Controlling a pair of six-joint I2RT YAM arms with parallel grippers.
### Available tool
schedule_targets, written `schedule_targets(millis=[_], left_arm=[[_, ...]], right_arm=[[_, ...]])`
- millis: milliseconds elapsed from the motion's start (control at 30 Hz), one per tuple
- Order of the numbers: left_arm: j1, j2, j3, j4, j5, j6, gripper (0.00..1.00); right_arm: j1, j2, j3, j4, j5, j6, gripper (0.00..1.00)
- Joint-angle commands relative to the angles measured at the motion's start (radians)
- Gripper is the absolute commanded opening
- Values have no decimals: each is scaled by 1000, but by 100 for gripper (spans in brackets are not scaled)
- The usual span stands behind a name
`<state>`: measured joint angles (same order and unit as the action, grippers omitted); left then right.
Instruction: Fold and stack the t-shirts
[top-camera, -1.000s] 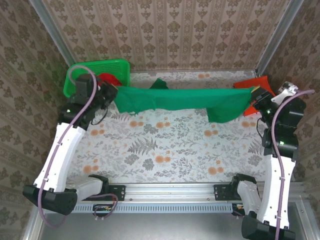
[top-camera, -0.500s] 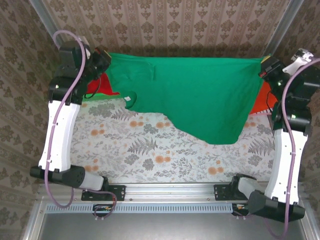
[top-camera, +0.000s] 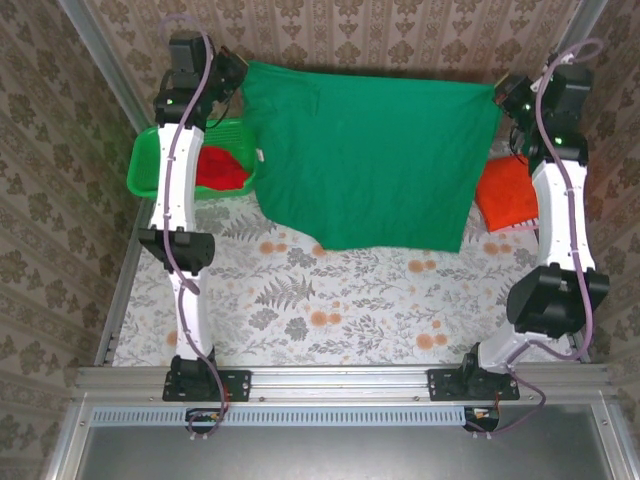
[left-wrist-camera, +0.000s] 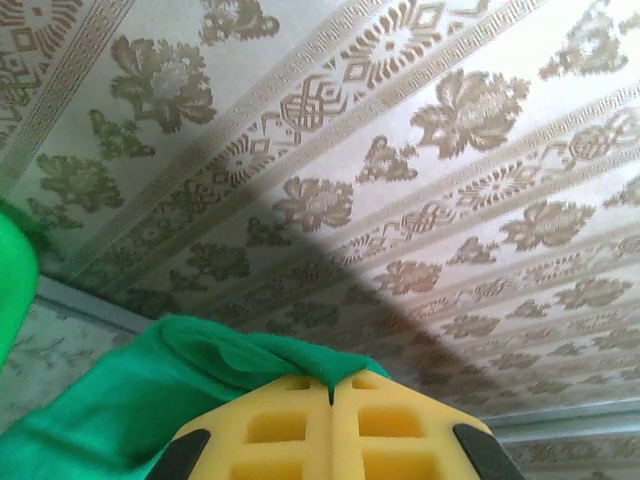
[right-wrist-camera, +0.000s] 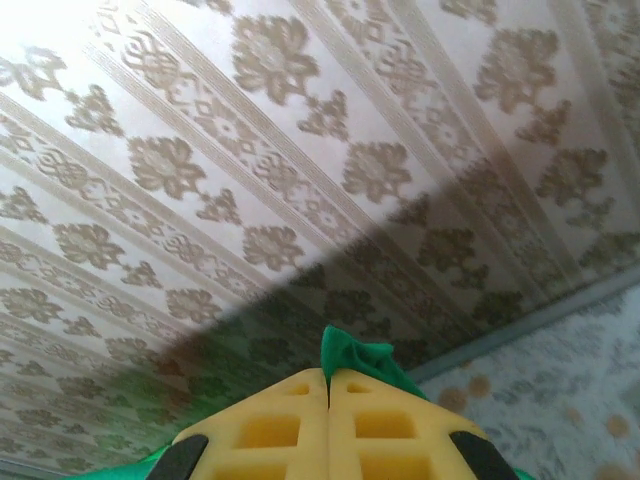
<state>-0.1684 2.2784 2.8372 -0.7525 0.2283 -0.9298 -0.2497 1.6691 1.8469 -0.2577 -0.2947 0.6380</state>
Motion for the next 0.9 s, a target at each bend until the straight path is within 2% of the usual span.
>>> schedule_targets(millis=[0, 133, 233, 567, 767, 867], left_arm=[[53, -77, 16, 151, 18, -96, 0], [66, -216, -93, 222, -24, -60, 0], [74, -305, -137, 208, -34, -36, 0], [9, -576, -368, 194, -37, 30, 0], [-54, -611, -352, 124, -60, 83, 0], [-59, -607, -345, 118, -71, 90, 0]], right_arm=[[2, 14, 209, 17, 29, -12, 0], [0, 31, 361, -50, 25, -37, 0], [-6, -8, 371, -71, 43, -65, 0], [-46, -296, 131, -27, 96, -125, 0], [-49, -361, 109, -35, 39, -112, 0], [-50, -358, 113, -35, 37, -109, 0]])
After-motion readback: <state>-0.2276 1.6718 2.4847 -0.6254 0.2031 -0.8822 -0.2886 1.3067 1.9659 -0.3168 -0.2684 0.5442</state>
